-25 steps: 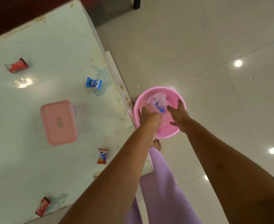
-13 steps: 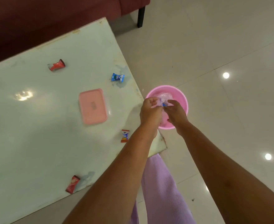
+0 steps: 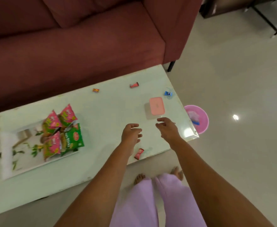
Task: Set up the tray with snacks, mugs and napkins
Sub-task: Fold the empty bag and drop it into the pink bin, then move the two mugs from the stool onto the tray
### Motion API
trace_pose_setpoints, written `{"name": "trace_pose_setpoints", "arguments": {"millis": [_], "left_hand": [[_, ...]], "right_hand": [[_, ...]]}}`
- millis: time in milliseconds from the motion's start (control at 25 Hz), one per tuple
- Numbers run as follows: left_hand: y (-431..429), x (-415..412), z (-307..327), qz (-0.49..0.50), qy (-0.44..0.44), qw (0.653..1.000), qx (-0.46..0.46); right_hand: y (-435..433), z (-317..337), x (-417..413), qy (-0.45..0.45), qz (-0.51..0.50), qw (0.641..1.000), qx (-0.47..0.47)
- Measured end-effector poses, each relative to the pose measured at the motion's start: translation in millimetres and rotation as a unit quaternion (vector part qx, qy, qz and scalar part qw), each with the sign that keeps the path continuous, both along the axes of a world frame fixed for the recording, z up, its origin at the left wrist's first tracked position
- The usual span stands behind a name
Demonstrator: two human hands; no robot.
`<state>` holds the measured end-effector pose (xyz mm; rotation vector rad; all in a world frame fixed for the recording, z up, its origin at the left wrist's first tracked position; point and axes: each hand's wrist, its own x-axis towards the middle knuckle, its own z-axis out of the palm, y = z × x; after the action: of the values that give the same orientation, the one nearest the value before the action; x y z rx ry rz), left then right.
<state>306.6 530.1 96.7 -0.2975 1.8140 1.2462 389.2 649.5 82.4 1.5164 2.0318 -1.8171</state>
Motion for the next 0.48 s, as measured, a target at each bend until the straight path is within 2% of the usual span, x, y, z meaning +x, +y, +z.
{"name": "trace_pose_setpoints", "arguments": {"millis": [200, 480], "left_hand": [[-104, -18, 25, 0.026, 0.009, 1.0, -0.008], [-271, 0, 36, 0.111, 0.028, 0.993, 0.011]], "right_hand": [[-102, 33, -28, -0.039, 0.197, 0.979, 0.026], [-244, 52, -41, -0.033, 0.326, 0.941, 0.084]]}}
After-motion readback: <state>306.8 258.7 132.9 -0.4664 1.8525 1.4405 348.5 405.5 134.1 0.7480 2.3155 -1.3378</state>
